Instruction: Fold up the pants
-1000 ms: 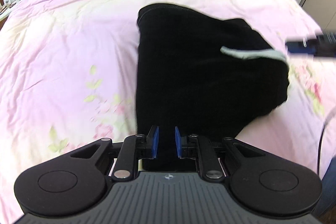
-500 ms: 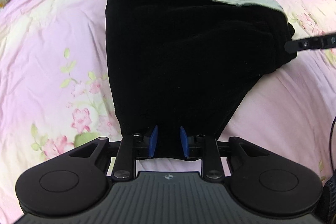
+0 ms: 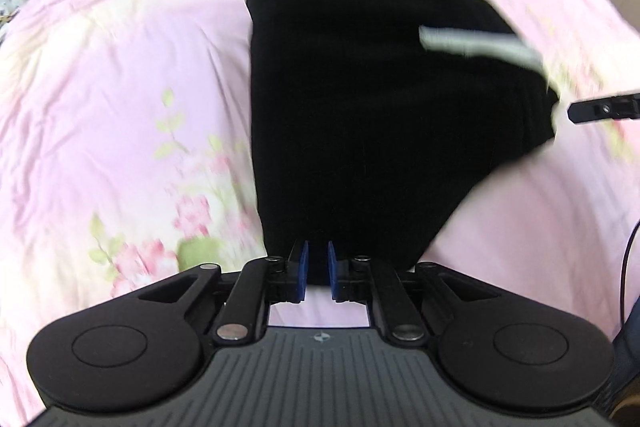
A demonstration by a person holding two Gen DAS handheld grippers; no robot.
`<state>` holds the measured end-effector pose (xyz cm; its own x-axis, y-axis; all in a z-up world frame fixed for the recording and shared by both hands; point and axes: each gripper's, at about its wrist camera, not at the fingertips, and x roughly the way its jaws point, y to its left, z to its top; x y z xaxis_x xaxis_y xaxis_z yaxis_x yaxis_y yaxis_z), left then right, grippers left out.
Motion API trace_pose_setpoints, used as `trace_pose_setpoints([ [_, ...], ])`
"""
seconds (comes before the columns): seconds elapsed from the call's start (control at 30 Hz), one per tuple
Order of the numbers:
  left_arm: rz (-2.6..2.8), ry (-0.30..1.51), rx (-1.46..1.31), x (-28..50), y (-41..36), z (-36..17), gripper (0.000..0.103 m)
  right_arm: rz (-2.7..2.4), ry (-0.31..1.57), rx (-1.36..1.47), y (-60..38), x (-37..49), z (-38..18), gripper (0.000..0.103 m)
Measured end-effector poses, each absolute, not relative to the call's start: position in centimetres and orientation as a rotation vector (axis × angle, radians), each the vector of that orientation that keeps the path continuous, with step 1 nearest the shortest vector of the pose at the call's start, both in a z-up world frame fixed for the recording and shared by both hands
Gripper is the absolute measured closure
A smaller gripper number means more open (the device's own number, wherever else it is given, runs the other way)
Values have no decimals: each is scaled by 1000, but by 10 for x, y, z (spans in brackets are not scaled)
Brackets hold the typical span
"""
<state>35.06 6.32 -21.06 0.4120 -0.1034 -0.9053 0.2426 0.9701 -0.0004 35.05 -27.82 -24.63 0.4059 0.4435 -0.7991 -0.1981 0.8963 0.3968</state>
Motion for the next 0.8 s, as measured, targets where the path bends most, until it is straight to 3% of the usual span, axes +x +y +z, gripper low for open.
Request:
trace_pose_setpoints([
  [0.03, -212, 1109, 126, 354, 65, -205, 86, 425, 1058, 297, -286, 353, -239, 43],
  [0.13, -181, 1065, 85, 370, 65, -192, 81, 463, 1004, 416, -292, 368, -228, 35],
  [0.33, -167, 1032, -12, 414, 65, -190, 77, 441, 1011, 661, -307, 433, -255, 35],
  [0.6, -161, 1052, -37, 455, 67, -209, 76, 468, 1108, 772, -304, 492, -307, 39],
  [0.67, -161, 1050, -46, 458, 68, -212, 75, 483, 1097, 819, -304, 496, -317, 50],
  [0.7, -161, 1047, -49, 459, 69, -212, 75, 502, 1096, 846, -304, 497, -322, 63],
  [0.73, -160, 1042, -53, 459, 70, -213, 75, 514, 1109, 889, -304, 499, -327, 70],
  [0.8, -150, 1031, -67, 459, 73, -212, 75, 536, 1110, 957, -303, 497, -328, 80],
])
